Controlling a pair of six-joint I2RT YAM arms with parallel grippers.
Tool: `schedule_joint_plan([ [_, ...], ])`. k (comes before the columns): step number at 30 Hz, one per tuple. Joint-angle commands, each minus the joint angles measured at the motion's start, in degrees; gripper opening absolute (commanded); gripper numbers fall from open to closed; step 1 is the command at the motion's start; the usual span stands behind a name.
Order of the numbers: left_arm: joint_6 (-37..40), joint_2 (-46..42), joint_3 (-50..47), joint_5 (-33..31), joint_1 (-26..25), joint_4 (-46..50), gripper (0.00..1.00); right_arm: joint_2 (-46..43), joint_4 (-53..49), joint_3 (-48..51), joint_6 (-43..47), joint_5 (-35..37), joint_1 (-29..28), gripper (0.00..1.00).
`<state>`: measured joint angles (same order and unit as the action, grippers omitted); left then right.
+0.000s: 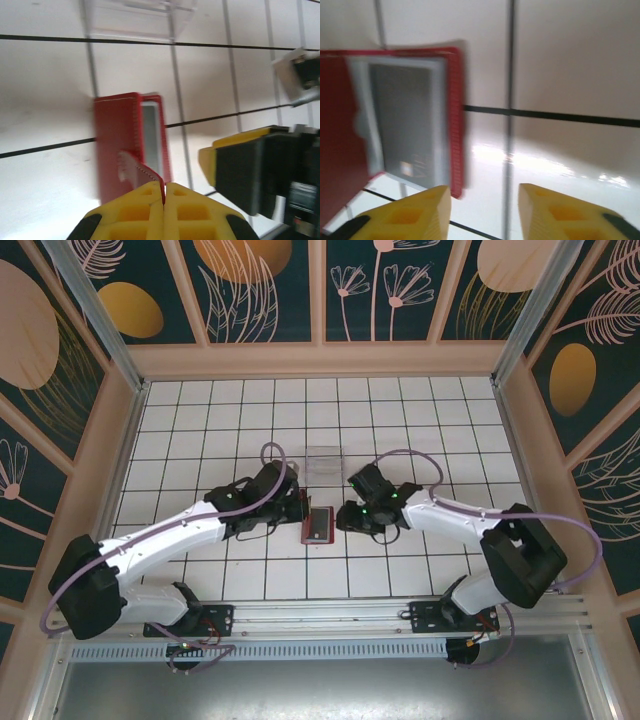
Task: Take the credit cards out of the card holder
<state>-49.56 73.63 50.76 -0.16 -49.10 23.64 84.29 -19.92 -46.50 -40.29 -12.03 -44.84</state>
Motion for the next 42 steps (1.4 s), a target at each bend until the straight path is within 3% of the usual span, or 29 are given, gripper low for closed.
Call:
schedule_joint_plan([
  [1,0.2,-1.2,-1.0,-7.8,0.3,7.1,0.0,3.8,3.1,-4.1,-0.5,-3.2,-1.8,0.32],
  [5,-1.0,-0.9,-2.6,-10.6,0.5,9.3,0.0,9.6,4.8,-8.5,0.2,-5.6,-3.2,0.26],
  [16,-4.3,-1.7,-8.2,-11.4,2.4,8.6,0.03,19.8,7.2,-15.5,1.1,-9.7,-5.8,0.24],
  [23,-5.7,-6.1,-7.8,-12.6,3.5,9.6,0.34,22.5,6.7,-15.4,1.4,-8.4,-6.3,0.27],
  [29,-5.2,-9.7,-6.7,-7.1,4.1,3.1,0.51,23.1,4.4,-14.7,2.8,-6.8,-6.4,0.34],
  [37,-4.8,-7.3,-12.0,5.3,10.3,-8.1,0.51,23.2,4.0,-14.3,3.1,-7.0,-6.5,0.34],
  [42,-3.2,-3.3,-13.1,9.9,13.0,-12.5,0.38,23.0,3.7,-14.5,3.2,-6.9,-6.6,0.34],
])
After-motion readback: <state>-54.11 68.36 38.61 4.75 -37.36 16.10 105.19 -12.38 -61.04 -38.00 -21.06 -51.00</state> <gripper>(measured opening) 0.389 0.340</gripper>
